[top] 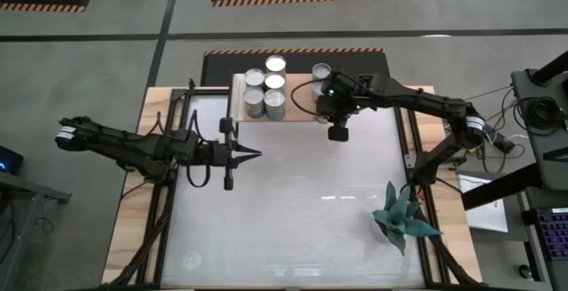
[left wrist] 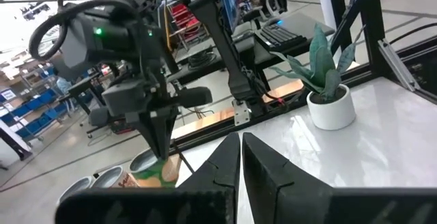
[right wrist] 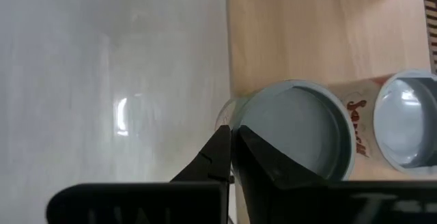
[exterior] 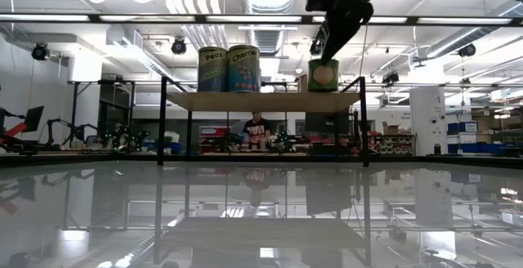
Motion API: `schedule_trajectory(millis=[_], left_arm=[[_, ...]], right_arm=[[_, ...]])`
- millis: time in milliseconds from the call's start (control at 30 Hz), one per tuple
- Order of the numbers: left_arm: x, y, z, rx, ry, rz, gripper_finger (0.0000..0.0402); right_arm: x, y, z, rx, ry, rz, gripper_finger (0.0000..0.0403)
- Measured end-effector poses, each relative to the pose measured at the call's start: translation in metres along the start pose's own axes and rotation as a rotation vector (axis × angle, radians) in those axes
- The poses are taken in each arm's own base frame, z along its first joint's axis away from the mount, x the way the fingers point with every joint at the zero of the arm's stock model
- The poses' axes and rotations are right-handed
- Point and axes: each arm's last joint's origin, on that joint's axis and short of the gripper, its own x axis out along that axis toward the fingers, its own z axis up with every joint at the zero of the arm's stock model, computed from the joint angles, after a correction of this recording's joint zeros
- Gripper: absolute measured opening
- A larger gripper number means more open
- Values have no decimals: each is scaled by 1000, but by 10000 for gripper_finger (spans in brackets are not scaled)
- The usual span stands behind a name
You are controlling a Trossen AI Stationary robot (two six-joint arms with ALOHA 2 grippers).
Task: Pick and place cans onto a shelf
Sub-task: Put the canned peaches on the shelf, then return to Home Position
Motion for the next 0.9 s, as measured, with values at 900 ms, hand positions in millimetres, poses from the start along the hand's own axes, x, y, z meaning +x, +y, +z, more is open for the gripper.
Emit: schedule_trajectory(millis=[900], left_arm=[[0,0,0,4,-2,1,0]], right_arm=[[13,-13,4,3,-8,-58,80]])
